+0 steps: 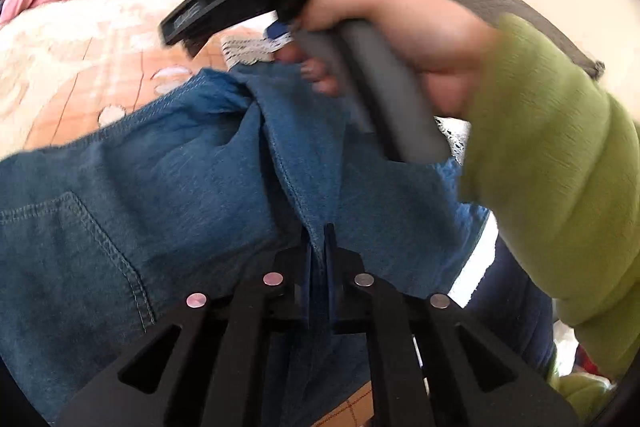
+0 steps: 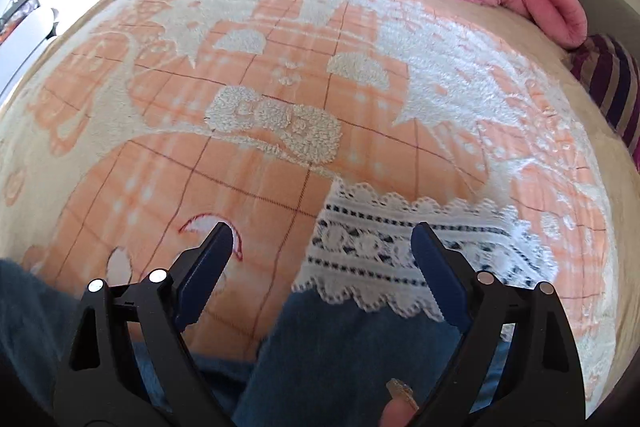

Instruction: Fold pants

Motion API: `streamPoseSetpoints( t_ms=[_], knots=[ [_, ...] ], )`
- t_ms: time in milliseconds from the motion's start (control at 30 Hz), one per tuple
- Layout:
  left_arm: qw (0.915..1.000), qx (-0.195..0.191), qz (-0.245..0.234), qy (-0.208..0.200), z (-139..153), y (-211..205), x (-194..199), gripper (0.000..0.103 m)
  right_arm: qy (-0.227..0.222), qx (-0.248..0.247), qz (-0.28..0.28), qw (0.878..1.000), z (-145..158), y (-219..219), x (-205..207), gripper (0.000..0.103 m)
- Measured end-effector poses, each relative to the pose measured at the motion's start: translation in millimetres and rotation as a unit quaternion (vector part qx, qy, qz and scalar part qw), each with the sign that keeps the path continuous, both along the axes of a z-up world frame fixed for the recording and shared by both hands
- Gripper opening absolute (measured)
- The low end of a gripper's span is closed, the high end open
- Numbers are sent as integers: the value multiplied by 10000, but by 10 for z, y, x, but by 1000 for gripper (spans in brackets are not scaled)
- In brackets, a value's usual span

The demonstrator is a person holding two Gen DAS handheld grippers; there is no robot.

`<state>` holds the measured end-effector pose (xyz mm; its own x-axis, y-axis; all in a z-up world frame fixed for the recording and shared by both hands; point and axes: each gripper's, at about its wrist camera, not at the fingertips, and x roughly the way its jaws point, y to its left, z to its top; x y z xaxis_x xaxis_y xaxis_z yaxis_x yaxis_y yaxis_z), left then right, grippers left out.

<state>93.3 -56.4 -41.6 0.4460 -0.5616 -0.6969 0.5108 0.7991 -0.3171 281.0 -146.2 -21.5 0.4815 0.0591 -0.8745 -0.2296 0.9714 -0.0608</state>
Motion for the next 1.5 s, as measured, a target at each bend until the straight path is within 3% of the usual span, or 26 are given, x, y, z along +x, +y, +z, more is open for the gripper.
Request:
streamPoseSetpoints(
  t_ms=[100,200,233,500,567,733,767,800,833,1233,1500],
  knots=[
    [9999,69,-67,-90,6,-21,-35,5,175,-64,-214,9996,-151,-76,110,62],
    [9999,49,-50,-102,5,0,-30,5,-15,-68,-187,9998,-117,-181,74,11],
    [9999,50,-22,-109,4,17,-23,5,-52,79,-188,9998,-77,-240,42,4],
    [9994,189,66,-298,42,35,-70,13,-543,1132,-664,9899,399,-1119,-551,4],
    [9989,260,98,-381,50,27,-90,21,-622,1272,-811,9866,465,-1328,-701,4],
    [9980,343,140,-509,50,35,-81,22,-723,1591,-1075,9787,538,-1765,-1068,4],
    [9978,348,154,-538,58,47,-84,21,-732,1620,-1139,9775,538,-1850,-1143,4],
    [9976,350,165,-574,75,72,-85,8,-747,1663,-1199,9759,540,-1920,-1215,4],
    [9973,340,138,-634,102,84,-99,1,-749,1718,-1234,9745,529,-1986,-1276,4],
    [9943,360,-359,-933,278,103,-351,2,-577,2532,-1628,9519,406,-2395,-2191,4],
    [9922,672,-663,-808,100,6,-508,2,-155,2870,-1969,9373,-39,-2569,-2670,10]
  ],
)
